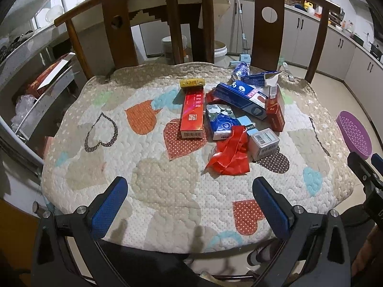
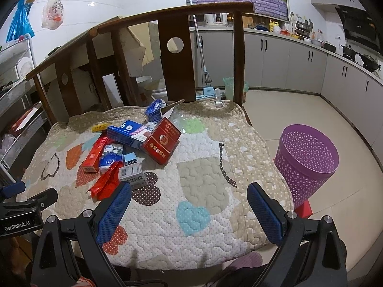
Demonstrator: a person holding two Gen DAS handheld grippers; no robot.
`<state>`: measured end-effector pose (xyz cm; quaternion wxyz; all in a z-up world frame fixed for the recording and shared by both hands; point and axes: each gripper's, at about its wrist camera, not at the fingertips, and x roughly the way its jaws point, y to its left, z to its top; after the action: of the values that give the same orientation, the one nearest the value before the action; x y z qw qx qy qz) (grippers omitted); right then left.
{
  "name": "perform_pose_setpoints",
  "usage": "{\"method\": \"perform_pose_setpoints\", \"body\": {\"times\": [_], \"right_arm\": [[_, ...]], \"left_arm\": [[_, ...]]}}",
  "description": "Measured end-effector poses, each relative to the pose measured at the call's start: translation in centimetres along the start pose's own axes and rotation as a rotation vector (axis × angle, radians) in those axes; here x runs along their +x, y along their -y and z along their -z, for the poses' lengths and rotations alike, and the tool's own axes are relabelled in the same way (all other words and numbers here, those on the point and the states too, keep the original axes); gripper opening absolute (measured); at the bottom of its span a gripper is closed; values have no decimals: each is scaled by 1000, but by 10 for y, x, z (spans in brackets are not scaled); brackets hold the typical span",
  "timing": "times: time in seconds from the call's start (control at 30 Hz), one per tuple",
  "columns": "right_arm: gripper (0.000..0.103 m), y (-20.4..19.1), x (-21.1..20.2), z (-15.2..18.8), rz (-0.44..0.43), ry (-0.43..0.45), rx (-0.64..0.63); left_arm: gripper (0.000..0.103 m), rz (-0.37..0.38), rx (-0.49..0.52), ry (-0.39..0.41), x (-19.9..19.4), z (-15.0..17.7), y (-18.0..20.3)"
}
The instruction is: Collect trash
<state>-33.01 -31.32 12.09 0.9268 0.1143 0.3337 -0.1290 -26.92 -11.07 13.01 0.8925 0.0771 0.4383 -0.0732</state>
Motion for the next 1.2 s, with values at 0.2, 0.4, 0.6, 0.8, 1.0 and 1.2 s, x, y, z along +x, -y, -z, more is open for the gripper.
{"method": "perform_pose_setpoints", "body": {"times": [0.2,0.4,0.6,0.8,1.0,1.2], "right_arm": [[99,2,2,0,1,-9,9],[99,4,5,2,4,-23,23],[99,7,8,3,5,-37,36],[99,9,10,4,5,-47,45],[99,11,13,5,4,-60,55],[99,13,20,6,-20,-85,60]], "left_arm": [[103,1,0,-6,2,1,1],[103,4,-2,-16,5,2,1],[103,6,-5,-28,7,2,1],[103,7,-4,-30,8,3,1],[103,16,-15,-34,11,5,-1],[103,73,-43,-56,23,1,-16]]}}
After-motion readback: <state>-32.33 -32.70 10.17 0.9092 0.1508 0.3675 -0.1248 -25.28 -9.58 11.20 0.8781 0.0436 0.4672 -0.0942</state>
